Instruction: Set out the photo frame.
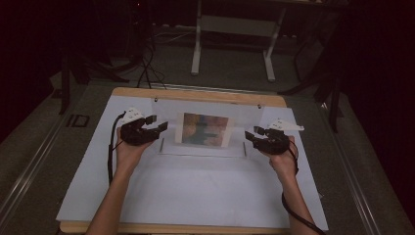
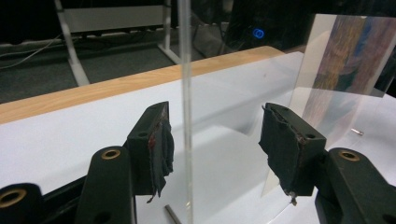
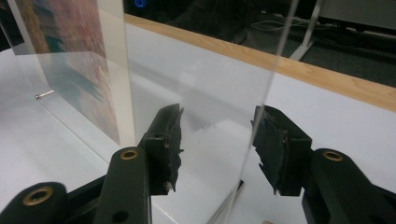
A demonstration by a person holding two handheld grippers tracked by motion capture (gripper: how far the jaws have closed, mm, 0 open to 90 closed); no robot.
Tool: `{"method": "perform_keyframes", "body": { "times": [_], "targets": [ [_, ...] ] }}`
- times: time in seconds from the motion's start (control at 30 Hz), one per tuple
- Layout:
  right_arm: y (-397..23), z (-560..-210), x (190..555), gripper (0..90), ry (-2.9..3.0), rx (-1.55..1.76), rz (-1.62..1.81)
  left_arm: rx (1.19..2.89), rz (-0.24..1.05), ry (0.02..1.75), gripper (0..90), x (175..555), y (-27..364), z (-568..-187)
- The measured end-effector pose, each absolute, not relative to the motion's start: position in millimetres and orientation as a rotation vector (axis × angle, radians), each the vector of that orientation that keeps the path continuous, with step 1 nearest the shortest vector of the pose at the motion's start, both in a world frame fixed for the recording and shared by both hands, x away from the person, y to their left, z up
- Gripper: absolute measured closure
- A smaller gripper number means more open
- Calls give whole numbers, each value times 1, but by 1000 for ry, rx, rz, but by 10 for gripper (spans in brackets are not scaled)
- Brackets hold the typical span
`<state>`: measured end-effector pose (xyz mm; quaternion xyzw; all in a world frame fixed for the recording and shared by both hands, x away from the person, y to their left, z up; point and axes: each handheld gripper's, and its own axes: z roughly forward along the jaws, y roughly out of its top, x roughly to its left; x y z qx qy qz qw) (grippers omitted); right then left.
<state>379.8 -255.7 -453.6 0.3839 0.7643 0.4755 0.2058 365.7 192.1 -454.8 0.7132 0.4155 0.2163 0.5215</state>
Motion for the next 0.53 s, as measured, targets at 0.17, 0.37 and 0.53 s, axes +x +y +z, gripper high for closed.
{"method": "perform_keyframes", "body": {
  "times": [0.17,0.37,0.53],
  "targets": [
    [-268,-451,377,449,2136,1080,1357,1669,503,991,377,360,211,-454],
    [-289,-446,374,433,2111,1098,1371,1623,509,1040,378,353,240,-449],
    [-297,-445,374,424,2103,1101,1296,1648,563,1148,385,354,257,-452]
  ]
}}
